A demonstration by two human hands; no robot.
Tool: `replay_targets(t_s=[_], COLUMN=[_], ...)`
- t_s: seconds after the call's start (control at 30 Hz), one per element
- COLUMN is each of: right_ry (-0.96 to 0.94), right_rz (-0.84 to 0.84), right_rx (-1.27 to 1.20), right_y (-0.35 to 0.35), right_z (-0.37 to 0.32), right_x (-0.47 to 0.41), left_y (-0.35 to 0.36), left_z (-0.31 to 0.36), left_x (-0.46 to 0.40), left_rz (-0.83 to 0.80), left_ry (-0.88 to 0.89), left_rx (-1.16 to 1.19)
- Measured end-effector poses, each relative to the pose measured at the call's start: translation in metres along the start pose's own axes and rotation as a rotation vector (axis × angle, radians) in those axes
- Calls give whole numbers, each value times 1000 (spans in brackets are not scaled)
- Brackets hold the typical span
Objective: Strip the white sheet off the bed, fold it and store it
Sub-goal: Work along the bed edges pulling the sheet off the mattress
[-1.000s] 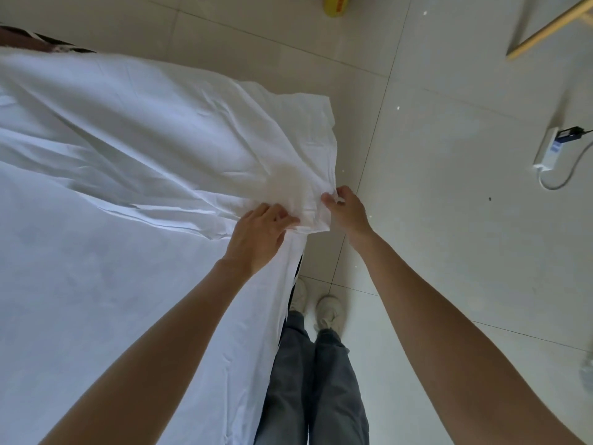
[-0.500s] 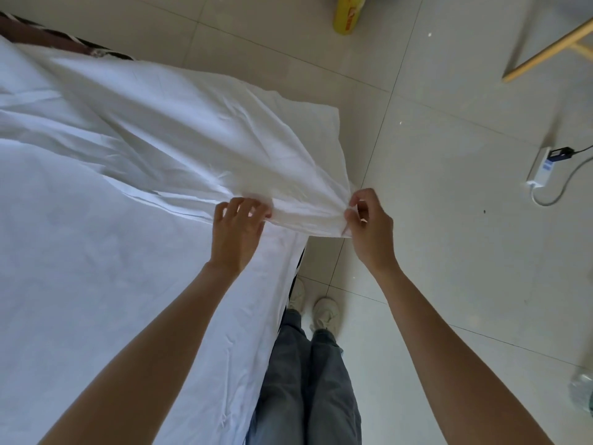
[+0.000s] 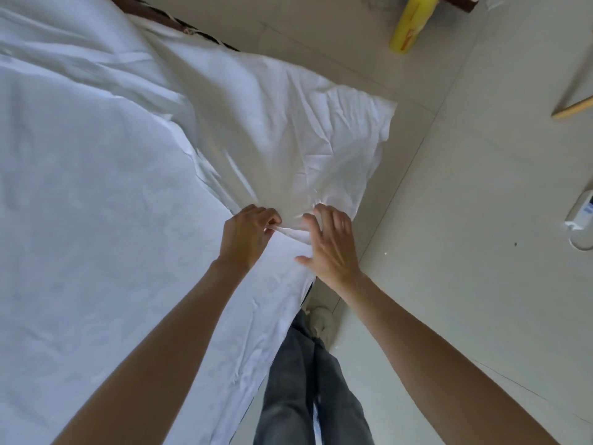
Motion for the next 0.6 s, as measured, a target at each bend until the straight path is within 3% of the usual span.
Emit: replay_targets(t_s=[0.2,0.3,0.37,0.6], right_ry=[-8,-33,-31,1], right_rz=[49,-2,-32,81], right_rx=[109,117,127,137], right_y=[22,24,22,2], right_z=[-4,2,3,-5], right_x=[-15,-16,-17,-15], left_y=[7,-1,-4,-5], left_z=[-26,-57,-79,-100], left_x=[10,9,1,-43], left_rz=[-234,-101,-33,-74], left_ry=[15,55,171,508], left_rx=[5,-3,-156,-534])
Point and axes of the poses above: each hand's wrist, its own x-axis away from the middle knuckle, its own y-axis out of the palm, z = x × y, the point moved 2 cm from there along -x, towards the middle knuckle, and after that the axes turned 10 degrees about z, right-handed, at the moved point
